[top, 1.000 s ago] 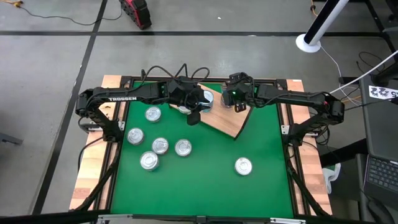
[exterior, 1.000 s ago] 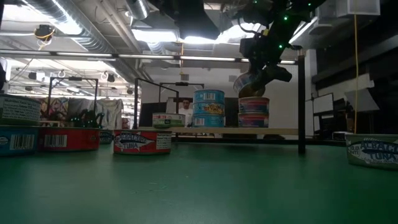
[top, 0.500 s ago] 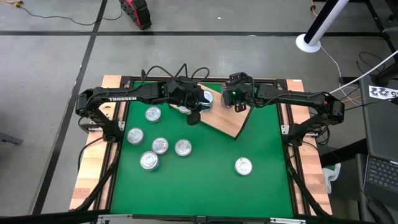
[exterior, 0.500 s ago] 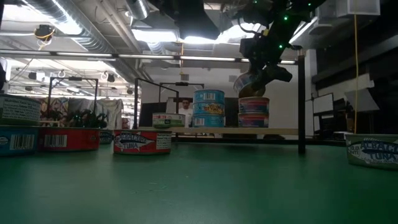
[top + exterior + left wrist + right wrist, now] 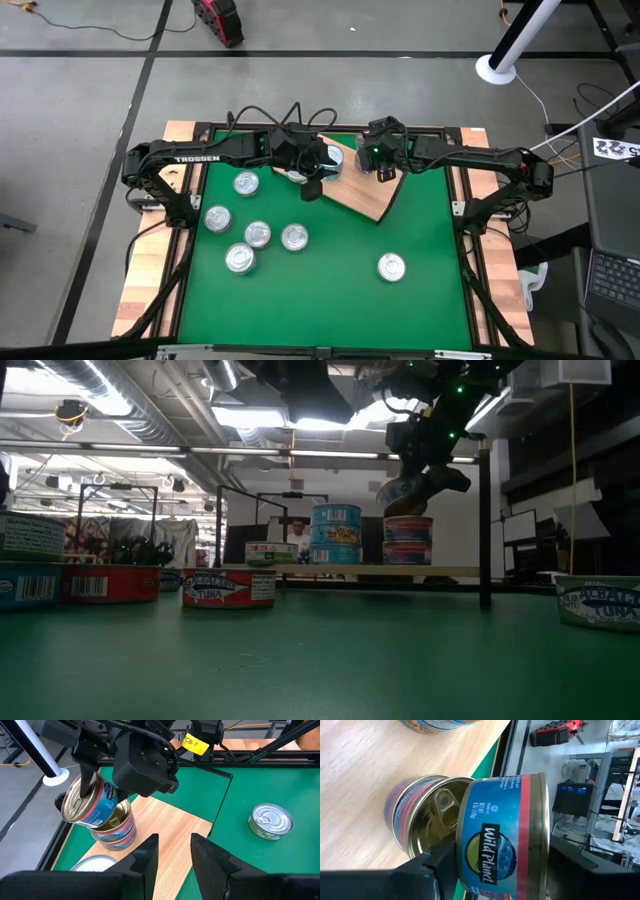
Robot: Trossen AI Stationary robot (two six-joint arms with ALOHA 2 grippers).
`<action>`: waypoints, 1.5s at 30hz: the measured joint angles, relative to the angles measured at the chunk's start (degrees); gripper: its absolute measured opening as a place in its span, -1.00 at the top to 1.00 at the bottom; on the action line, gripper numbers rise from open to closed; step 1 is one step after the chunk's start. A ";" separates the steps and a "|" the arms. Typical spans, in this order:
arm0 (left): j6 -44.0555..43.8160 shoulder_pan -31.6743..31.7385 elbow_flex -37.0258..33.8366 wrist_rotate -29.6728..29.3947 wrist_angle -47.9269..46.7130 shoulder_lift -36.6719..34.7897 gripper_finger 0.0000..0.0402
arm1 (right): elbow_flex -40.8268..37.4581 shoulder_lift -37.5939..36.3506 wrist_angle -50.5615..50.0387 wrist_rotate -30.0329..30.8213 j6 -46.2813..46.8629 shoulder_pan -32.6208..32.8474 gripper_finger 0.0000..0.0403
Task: Stack canned seafood by type on shelf
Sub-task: Stack the blue-pink tuna can on top of the blue-pink tuna can on the shelf
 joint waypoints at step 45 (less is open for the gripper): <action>-0.44 -0.09 -0.02 0.02 0.00 0.00 0.46 | 2.78 -0.34 -6.61 -4.27 2.45 0.37 -0.16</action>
